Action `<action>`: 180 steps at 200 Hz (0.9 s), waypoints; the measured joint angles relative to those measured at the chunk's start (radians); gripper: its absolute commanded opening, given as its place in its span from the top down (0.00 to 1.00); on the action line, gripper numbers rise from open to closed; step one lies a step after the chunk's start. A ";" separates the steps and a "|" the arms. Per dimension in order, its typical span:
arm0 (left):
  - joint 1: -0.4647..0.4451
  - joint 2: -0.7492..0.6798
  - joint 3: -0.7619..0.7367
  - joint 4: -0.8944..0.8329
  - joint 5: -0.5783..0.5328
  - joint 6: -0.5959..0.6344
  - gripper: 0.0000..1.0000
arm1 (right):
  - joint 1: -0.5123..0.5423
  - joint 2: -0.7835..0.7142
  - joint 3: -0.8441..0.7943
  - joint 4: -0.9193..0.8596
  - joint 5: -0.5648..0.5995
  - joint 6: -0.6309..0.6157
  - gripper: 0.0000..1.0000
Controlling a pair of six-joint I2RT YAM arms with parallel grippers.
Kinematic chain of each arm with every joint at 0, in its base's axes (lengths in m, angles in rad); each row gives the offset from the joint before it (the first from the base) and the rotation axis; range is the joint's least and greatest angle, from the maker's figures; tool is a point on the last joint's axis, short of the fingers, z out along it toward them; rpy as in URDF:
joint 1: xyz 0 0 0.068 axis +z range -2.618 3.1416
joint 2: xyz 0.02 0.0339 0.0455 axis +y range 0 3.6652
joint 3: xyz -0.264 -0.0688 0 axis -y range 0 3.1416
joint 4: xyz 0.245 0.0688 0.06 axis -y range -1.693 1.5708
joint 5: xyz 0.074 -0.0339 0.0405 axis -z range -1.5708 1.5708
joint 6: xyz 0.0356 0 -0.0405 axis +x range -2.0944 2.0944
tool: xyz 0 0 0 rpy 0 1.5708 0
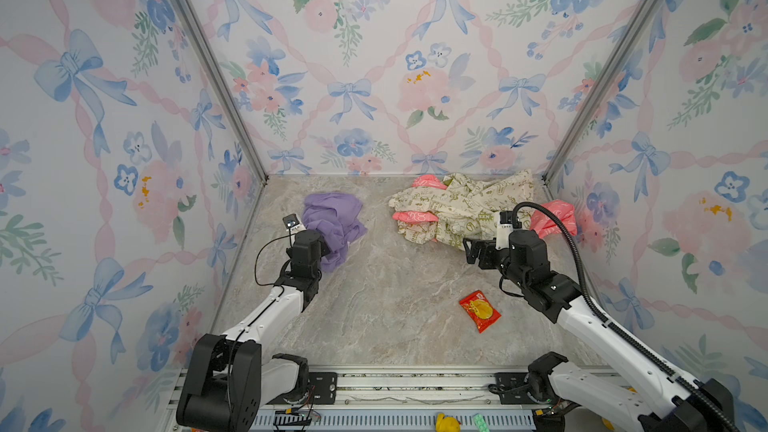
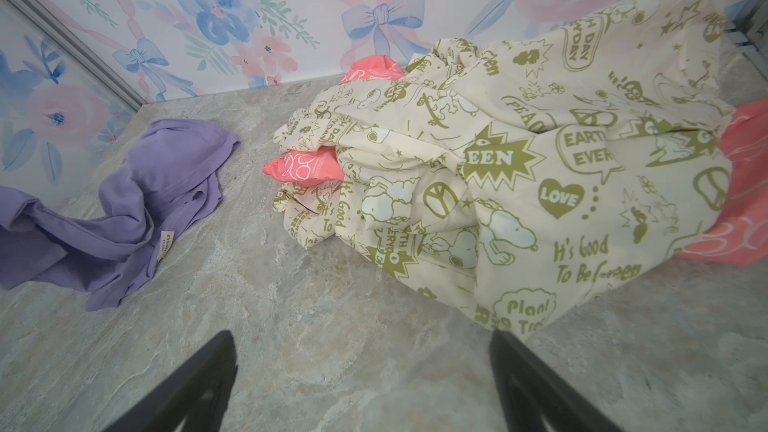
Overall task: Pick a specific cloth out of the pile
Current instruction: 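Lower the purple cloth onto the floor with the left gripper and open it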
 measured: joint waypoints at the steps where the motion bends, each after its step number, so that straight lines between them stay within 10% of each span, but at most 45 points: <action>1: 0.000 0.000 -0.002 0.000 0.000 -0.002 1.00 | 0.000 0.000 0.000 0.000 0.000 0.000 0.03; 54: -0.009 0.018 -0.147 0.000 0.002 -0.137 0.98 | 0.000 -0.001 -0.013 0.021 -0.029 -0.001 0.03; 130: -0.028 -0.237 -0.175 -0.079 0.047 -0.171 0.16 | 0.003 -0.161 -0.017 0.004 -0.101 -0.027 0.03; 180: -0.061 -0.381 -0.021 -0.069 0.024 -0.106 0.02 | 0.006 -0.272 -0.048 0.025 -0.122 -0.027 0.03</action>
